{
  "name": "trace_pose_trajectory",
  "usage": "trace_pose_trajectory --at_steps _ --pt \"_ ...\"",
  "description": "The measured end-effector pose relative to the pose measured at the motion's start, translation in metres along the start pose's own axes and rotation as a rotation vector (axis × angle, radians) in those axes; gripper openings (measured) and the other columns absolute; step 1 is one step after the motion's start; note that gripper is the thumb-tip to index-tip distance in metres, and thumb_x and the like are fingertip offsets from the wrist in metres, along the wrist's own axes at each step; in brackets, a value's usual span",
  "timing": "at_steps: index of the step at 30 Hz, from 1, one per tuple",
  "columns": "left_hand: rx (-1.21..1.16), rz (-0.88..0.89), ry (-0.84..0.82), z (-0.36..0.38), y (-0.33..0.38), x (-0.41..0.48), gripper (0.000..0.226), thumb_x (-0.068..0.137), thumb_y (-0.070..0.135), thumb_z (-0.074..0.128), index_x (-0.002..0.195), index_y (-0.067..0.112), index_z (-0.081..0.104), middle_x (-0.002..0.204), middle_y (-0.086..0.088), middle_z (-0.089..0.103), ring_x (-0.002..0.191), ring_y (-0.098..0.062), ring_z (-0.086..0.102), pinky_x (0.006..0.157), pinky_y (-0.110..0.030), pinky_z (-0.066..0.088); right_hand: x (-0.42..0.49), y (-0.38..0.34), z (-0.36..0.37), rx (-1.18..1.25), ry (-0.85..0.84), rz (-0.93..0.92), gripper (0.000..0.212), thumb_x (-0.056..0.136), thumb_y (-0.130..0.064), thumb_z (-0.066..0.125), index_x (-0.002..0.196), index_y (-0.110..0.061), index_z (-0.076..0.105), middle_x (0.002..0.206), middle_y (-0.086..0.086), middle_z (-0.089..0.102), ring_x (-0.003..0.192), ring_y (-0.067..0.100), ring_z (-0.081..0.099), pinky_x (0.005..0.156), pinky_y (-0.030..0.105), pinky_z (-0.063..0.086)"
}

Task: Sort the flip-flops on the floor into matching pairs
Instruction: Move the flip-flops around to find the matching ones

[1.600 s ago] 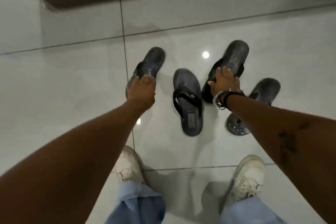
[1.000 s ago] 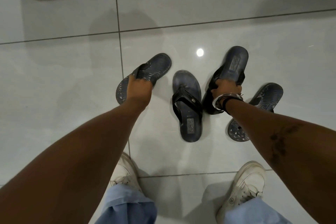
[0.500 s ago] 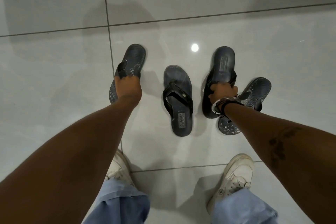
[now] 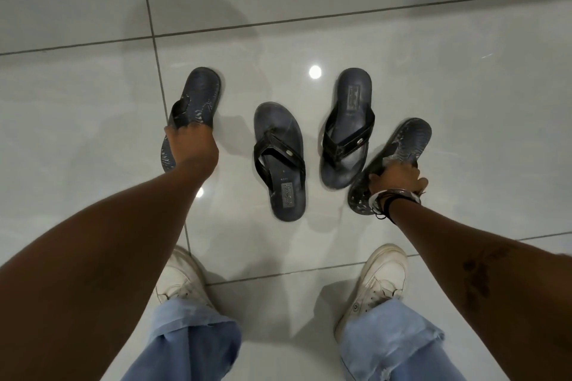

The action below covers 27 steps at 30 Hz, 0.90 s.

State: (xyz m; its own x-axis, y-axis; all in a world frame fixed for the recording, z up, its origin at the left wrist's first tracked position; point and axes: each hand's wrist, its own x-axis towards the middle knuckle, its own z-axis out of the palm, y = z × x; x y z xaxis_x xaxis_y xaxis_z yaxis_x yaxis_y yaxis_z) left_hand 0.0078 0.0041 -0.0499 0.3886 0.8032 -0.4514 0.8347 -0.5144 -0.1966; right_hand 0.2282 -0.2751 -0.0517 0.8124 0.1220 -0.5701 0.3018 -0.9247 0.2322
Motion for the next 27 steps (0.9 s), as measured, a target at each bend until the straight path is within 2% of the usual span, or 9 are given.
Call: trace_pose_trajectory --at_steps 3,6,10,14,17,20,21,23,27 --pt "0.017 0.012 -0.006 0.004 0.0 -0.003 0.007 0.084 0.006 0.059 0.086 0.008 0.066 0.078 -0.014 0.067 0.081 -0.032 0.063 0.097 -0.042 0.039 -0.002 0.005 0.013 -0.038 -0.007 -0.004 0.016 0.085 -0.029 0.057 0.093 -0.018 0.066 0.102 0.009 0.064 0.111 0.03 0.053 0.102 0.047 0.03" --pt "0.019 0.025 -0.019 0.009 0.001 -0.005 0.007 0.085 0.007 0.06 0.084 0.008 0.066 0.077 -0.014 0.068 0.083 -0.032 0.064 0.099 -0.042 0.039 0.003 0.004 0.016 0.038 -0.02 -0.01 0.008 0.083 -0.021 0.053 0.08 -0.018 0.061 0.081 0.007 0.06 0.095 0.028 0.055 0.105 0.048 0.026" --pt "0.007 0.03 -0.031 0.012 -0.001 -0.007 0.01 0.087 0.006 0.059 0.084 0.008 0.068 0.078 -0.014 0.069 0.085 -0.033 0.063 0.098 -0.041 0.039 0.011 0.009 0.007 -0.019 -0.038 -0.068 0.01 0.083 -0.029 0.057 0.083 -0.023 0.065 0.082 0.003 0.061 0.099 0.029 0.054 0.102 0.049 0.025" --pt "0.013 0.057 -0.082 0.013 -0.013 -0.003 0.011 0.09 0.009 0.057 0.09 0.011 0.068 0.082 -0.011 0.071 0.089 -0.03 0.064 0.097 -0.039 0.036 0.014 0.001 -0.027 -0.134 0.078 -0.145 0.02 0.087 -0.026 0.052 0.08 -0.01 0.059 0.086 0.012 0.062 0.097 0.033 0.057 0.096 0.043 0.035" --pt "-0.024 0.078 -0.056 0.014 -0.014 0.003 0.011 0.09 0.01 0.057 0.091 0.011 0.068 0.081 -0.01 0.072 0.088 -0.03 0.064 0.098 -0.038 0.036 0.012 -0.02 -0.055 -0.068 0.172 -0.258 0.022 0.086 -0.025 0.053 0.097 -0.008 0.063 0.098 0.013 0.062 0.107 0.033 0.055 0.091 0.042 0.037" --pt "-0.11 0.051 -0.024 0.011 -0.011 0.005 0.016 0.089 0.007 0.054 0.098 0.009 0.068 0.086 -0.012 0.072 0.09 -0.032 0.063 0.096 -0.039 0.038 0.002 -0.062 -0.08 -0.073 0.389 -0.521 0.02 0.082 -0.022 0.057 0.095 -0.01 0.067 0.099 0.011 0.066 0.111 0.033 0.053 0.095 0.043 0.028" --pt "-0.144 0.028 -0.019 0.011 -0.012 0.004 0.019 0.09 0.007 0.054 0.103 0.008 0.067 0.092 -0.014 0.071 0.093 -0.033 0.061 0.097 -0.039 0.039 -0.006 -0.083 -0.084 -0.111 0.412 -0.627 0.019 0.082 -0.023 0.058 0.094 -0.012 0.069 0.102 0.01 0.067 0.111 0.032 0.054 0.098 0.044 0.028" --pt "-0.214 -0.043 -0.036 0.012 -0.02 0.002 0.022 0.091 0.009 0.053 0.11 0.006 0.064 0.1 -0.015 0.069 0.098 -0.034 0.059 0.097 -0.039 0.039 -0.027 -0.129 -0.084 -0.161 0.355 -0.768 0.019 0.083 -0.026 0.057 0.096 -0.018 0.069 0.109 0.006 0.066 0.112 0.029 0.053 0.099 0.045 0.032" --pt "-0.333 -0.152 -0.027 0.015 -0.042 0.009 0.019 0.092 0.01 0.053 0.107 0.004 0.063 0.096 -0.015 0.069 0.095 -0.034 0.06 0.096 -0.039 0.038 -0.07 -0.216 -0.063 -0.079 0.209 -0.918 0.022 0.082 -0.022 0.056 0.101 -0.018 0.067 0.113 0.002 0.064 0.112 0.026 0.049 0.095 0.042 0.028"
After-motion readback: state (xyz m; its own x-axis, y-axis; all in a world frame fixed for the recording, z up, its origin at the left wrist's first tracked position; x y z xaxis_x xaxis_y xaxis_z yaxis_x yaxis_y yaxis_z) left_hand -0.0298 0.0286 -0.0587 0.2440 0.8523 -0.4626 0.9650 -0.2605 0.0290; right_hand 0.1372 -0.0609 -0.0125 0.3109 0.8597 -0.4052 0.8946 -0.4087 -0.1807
